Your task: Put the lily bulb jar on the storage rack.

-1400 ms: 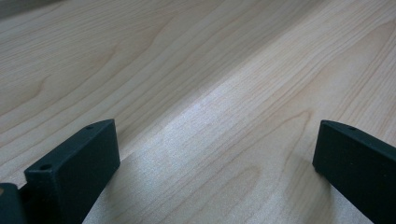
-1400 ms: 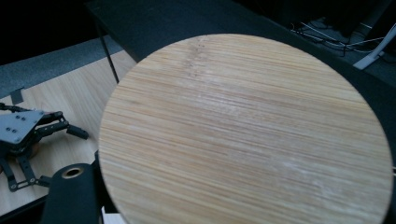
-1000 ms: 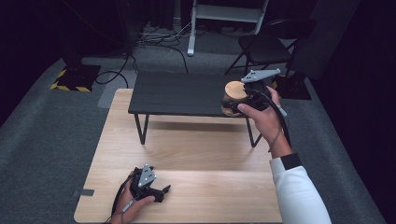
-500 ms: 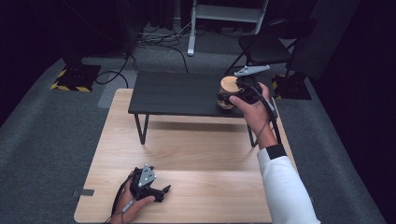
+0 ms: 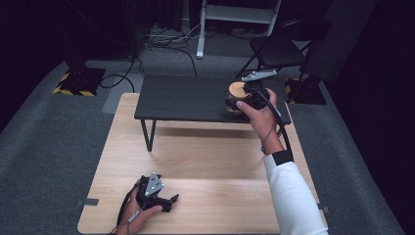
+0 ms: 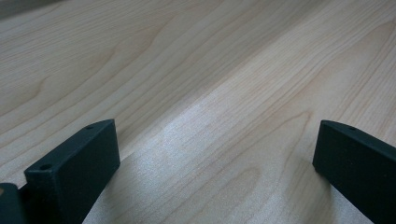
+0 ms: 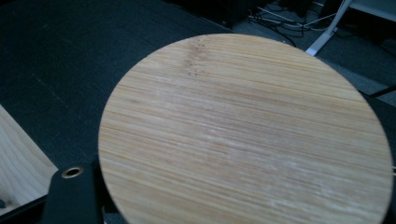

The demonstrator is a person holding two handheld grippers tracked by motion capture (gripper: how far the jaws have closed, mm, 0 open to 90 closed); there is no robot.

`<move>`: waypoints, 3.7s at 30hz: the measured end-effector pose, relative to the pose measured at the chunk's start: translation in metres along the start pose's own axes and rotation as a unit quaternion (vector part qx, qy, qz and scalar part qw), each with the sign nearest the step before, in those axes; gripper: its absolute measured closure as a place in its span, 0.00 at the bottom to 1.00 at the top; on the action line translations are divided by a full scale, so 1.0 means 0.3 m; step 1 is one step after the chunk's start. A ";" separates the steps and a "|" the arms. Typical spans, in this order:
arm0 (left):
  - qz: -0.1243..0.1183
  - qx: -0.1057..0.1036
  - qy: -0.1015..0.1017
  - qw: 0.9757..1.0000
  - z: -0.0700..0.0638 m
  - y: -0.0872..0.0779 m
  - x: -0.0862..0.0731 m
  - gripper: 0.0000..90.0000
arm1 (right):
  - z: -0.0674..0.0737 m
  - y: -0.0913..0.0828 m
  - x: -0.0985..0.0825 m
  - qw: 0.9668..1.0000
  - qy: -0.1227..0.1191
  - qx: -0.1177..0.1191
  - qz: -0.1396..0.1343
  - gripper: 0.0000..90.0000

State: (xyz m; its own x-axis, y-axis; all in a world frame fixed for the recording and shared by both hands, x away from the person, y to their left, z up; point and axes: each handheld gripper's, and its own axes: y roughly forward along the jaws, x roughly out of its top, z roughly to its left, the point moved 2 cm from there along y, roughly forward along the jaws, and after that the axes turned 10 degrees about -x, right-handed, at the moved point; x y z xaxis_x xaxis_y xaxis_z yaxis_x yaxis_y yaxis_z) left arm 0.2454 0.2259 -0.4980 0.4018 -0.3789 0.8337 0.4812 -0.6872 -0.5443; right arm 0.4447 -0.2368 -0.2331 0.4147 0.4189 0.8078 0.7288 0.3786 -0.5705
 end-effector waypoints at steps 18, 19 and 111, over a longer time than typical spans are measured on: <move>0.000 0.000 0.000 1.000 0.000 0.000 0.000 0.01 | -0.050 -0.099 -0.103 0.998 0.009 0.003 -0.066 0.08; 0.000 0.000 0.000 1.000 0.000 0.000 0.000 0.01 | -0.053 -0.114 -0.113 0.998 0.005 0.003 -0.070 0.08; 0.000 0.001 -0.001 1.000 -0.001 0.001 0.000 0.01 | 0.115 -0.228 -1.209 0.999 0.040 -0.025 -0.008 0.04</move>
State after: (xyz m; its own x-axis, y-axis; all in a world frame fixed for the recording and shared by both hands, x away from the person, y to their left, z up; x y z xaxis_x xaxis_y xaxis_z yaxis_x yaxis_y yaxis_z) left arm 0.2452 0.2255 -0.4982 0.4032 -0.3768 0.8340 0.4837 -0.6859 -0.5437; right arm 0.2255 -0.3863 -0.4922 0.4435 0.3443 0.8275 0.7613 0.3425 -0.5505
